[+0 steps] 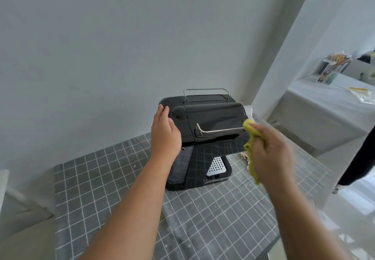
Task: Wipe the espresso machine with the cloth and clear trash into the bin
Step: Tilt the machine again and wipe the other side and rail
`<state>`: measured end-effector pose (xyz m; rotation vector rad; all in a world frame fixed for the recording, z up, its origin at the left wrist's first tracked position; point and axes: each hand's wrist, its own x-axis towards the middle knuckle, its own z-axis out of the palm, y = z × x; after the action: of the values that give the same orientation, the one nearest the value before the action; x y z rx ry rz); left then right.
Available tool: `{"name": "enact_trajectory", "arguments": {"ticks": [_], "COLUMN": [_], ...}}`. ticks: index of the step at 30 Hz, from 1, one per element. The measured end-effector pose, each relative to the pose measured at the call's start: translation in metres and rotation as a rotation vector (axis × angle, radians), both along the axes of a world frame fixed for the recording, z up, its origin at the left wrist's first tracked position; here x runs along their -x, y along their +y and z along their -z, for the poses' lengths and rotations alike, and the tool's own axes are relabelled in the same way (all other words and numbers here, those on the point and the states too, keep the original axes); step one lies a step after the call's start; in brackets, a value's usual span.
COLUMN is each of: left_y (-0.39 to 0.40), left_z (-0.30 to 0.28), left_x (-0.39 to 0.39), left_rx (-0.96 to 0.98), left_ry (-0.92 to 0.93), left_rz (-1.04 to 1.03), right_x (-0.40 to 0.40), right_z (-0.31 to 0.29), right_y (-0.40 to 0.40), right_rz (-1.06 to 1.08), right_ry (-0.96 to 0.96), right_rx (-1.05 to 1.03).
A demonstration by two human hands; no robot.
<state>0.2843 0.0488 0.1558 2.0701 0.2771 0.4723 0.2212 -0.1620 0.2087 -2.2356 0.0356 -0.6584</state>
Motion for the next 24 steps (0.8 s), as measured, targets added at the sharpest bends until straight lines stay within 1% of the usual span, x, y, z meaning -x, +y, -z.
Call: {"name": "enact_trajectory", "arguments": {"ticks": [3,5,7,12,15,18,20,22,24], "left_y": [-0.001,-0.001,-0.001,-0.001,-0.002,-0.004,-0.003,-0.001,-0.001], "left_z": [-0.001,-0.001,-0.001,-0.005,-0.006,-0.006,-0.006,-0.006,-0.005], "left_x": [0.001,0.001,0.002,0.004,0.005,0.005,0.005,0.005,0.006], "left_rx": [0.005,-0.007,-0.019,-0.018,-0.032,-0.028,-0.027,-0.02,-0.015], "left_ry": [-0.006,-0.01,-0.007,-0.005,-0.003,-0.004,-0.001,0.003,0.0], "left_rz": [0.005,0.003,-0.001,-0.006,-0.008,-0.022,-0.026,-0.015,-0.004], "right_x": [-0.006,-0.009,-0.011,-0.01,-0.005,-0.001,-0.002,-0.009,-0.013], "right_z": [0.055,0.069,0.071,0.071,0.072,0.071,0.07,0.069,0.072], "right_y": [0.01,0.019,0.029,0.076,0.078,0.067,0.058,0.051,0.055], "right_rz": [0.042,0.087,0.099,-0.127,-0.205,-0.377,-0.429,-0.387,-0.281], "right_ry": [-0.062,-0.071,-0.085,-0.179,-0.198,-0.29,-0.321,-0.321,-0.299], "right_rx": [0.052,0.075,0.083,0.318,0.355,0.399,0.401,0.337,0.304]}}
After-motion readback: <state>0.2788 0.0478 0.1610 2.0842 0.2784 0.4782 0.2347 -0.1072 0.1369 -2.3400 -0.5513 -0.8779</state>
